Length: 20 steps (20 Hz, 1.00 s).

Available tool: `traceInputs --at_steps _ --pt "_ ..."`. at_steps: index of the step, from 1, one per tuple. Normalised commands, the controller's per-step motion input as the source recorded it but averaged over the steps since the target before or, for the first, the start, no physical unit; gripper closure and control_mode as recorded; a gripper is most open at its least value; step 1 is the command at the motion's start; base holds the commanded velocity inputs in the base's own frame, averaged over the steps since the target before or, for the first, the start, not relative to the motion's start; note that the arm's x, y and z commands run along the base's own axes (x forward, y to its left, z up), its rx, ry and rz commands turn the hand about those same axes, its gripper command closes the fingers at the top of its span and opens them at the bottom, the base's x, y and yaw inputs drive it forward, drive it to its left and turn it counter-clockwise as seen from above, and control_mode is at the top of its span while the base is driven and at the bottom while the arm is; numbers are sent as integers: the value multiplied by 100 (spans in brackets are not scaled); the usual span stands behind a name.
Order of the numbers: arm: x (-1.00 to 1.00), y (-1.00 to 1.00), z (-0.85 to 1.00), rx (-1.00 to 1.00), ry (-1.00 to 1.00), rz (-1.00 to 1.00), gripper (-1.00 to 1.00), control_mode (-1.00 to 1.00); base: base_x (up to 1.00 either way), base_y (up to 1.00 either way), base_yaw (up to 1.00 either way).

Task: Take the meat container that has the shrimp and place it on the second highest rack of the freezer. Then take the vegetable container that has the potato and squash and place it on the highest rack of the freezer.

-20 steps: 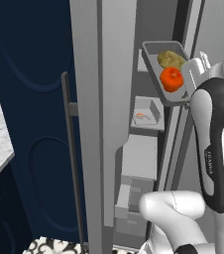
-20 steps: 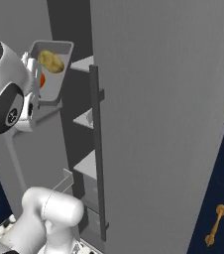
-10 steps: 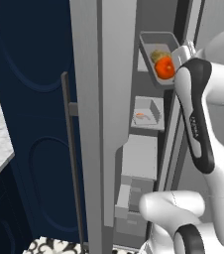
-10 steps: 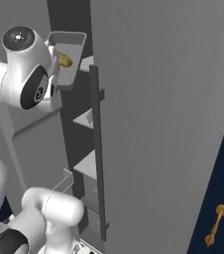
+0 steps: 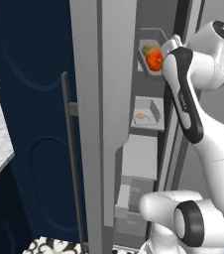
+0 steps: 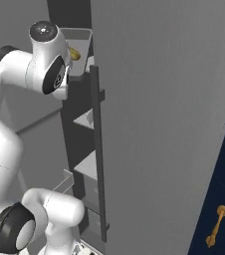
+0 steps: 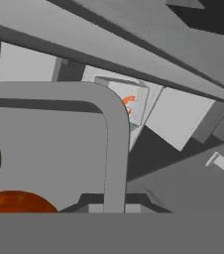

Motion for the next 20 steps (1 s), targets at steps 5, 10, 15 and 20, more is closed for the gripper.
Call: traceInputs --at_steps 5,10,15,20 --pt "51 -11 0 -1 0 0 100 -100 0 0 0" --pt "36 -10 0 -4 0 -8 100 -100 0 0 0" --pt "36 -6 0 -3 0 -8 100 -100 0 0 0" --pt "39 -25 0 0 -1 -2 100 -100 0 0 0"
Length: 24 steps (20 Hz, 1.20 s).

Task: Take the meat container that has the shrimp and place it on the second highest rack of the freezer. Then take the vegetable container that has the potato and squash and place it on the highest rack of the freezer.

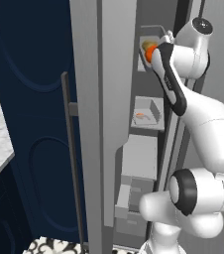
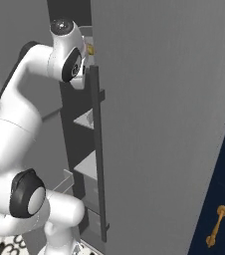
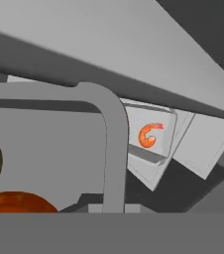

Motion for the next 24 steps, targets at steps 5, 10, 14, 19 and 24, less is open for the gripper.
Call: traceInputs --at_steps 5,10,14,19,24 --pt "40 -8 -1 0 -1 -2 100 -100 0 0 0" --pt "33 0 -7 0 0 -3 100 -100 0 0 0" --pt "37 -3 0 0 0 -1 100 -100 0 0 0" --pt "42 -12 -3 0 0 0 100 -100 0 0 0" --pt "36 -13 -5 0 0 0 100 -100 0 0 0"
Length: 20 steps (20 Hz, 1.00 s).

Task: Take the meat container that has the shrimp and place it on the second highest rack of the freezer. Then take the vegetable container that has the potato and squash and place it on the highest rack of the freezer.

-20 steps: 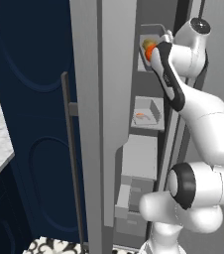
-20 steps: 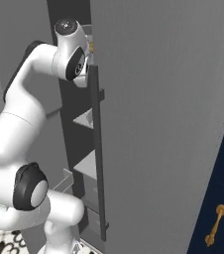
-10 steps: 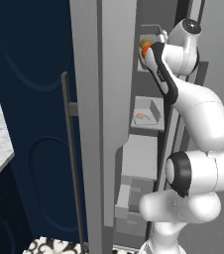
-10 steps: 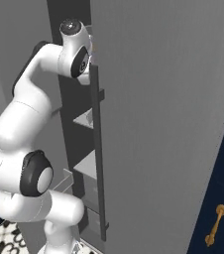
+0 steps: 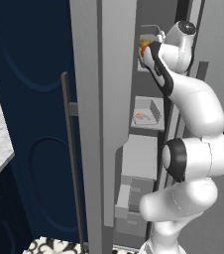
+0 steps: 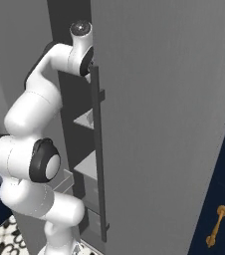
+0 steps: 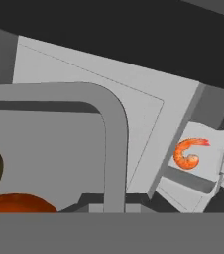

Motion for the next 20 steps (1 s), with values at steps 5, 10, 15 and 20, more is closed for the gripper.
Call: traceInputs --at_steps 5,10,15,20 --pt "28 -17 -5 0 0 0 100 -100 0 0 0" --pt "28 -7 -7 0 0 0 100 -100 0 0 0" --pt "37 -12 -8 0 0 0 100 -100 0 0 0" --pt "38 -15 -14 0 0 0 100 -100 0 0 0"
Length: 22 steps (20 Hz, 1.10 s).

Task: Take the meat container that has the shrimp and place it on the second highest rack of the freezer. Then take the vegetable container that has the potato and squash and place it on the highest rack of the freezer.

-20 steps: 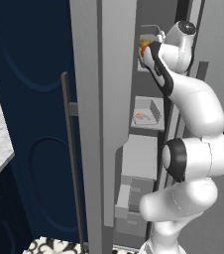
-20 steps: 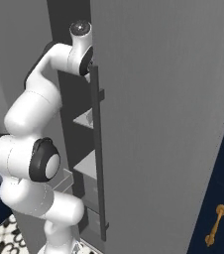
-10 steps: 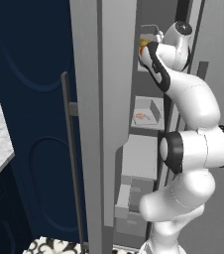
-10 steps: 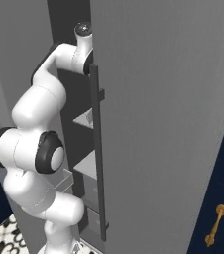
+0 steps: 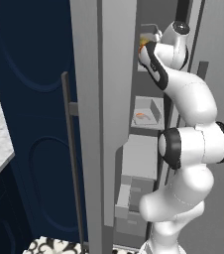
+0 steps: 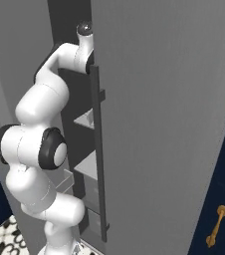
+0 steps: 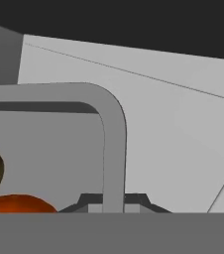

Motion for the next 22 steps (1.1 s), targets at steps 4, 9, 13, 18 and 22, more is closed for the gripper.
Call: traceInputs --at_steps 4,9,13,18,22 --pt "22 -10 -23 0 0 0 100 -100 0 0 0" --pt "7 -2 -14 0 0 0 100 -100 0 0 0" --pt "0 0 0 0 0 0 100 -100 0 0 0" --pt "0 0 0 0 0 0 -100 -100 0 0 0" --pt "0 0 0 0 0 0 -100 -100 0 0 0"
